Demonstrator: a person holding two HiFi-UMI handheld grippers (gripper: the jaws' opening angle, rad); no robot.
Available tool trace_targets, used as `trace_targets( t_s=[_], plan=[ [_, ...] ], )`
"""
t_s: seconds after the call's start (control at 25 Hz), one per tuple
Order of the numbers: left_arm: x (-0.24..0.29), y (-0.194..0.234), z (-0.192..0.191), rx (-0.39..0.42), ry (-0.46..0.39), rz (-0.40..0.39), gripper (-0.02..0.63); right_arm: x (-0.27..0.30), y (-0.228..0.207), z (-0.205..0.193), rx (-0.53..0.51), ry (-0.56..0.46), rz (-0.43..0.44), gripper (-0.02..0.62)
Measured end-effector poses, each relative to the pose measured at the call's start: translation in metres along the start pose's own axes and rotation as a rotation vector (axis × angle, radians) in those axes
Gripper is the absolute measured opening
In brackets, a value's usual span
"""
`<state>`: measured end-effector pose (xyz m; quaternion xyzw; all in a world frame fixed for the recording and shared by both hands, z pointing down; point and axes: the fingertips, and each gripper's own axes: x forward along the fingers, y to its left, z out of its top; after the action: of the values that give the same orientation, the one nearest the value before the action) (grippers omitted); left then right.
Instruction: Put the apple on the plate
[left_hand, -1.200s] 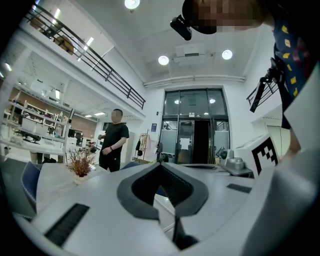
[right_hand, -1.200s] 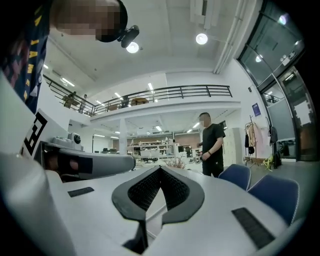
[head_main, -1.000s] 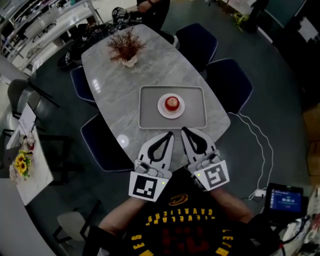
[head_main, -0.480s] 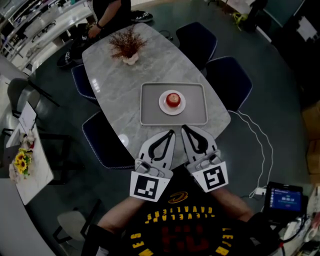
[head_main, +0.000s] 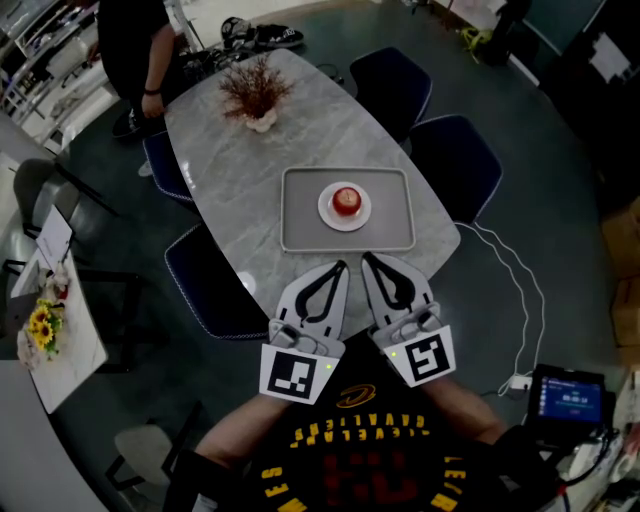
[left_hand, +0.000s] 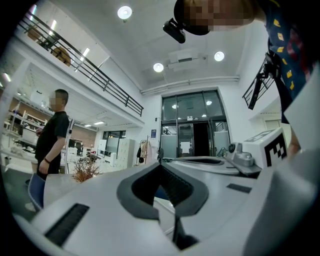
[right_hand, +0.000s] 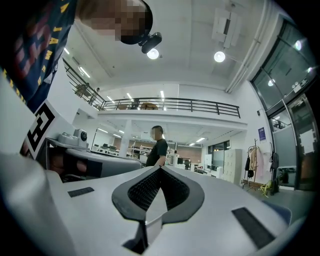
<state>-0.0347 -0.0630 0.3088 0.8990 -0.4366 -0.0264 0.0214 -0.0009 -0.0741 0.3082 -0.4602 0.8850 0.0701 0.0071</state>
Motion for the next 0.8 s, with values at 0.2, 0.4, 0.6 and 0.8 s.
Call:
trace_targets(
  t_s=[0.2, 0.4, 0.6, 0.8],
  plan=[
    [0.0011, -0.0006, 0.0003, -0.001, -0.006, -0.002, 0.002, -0.0012, -0.0011, 0.0008, -0.002, -0.002, -0.003, 0.006],
    [-0.0006, -0.0004, -0.0025, -0.007, 0.003, -0.002, 0.002, -0.0021, 0.0003, 0.0001, 0.0, -0.001, -0.007, 0.006],
    [-0.0003, 0.0014, -0.0046, -0.014, 0.013, 0.0, 0.002, -0.0012, 0.0002, -0.0034, 0.01, 0.006, -0.008, 0.006],
    [0.0, 0.0028, -0.0062, -0.017, 0.01, 0.004, 0.002, -0.001, 0.0003, -0.0048, 0.018, 0.006, -0.008, 0.006]
  ],
)
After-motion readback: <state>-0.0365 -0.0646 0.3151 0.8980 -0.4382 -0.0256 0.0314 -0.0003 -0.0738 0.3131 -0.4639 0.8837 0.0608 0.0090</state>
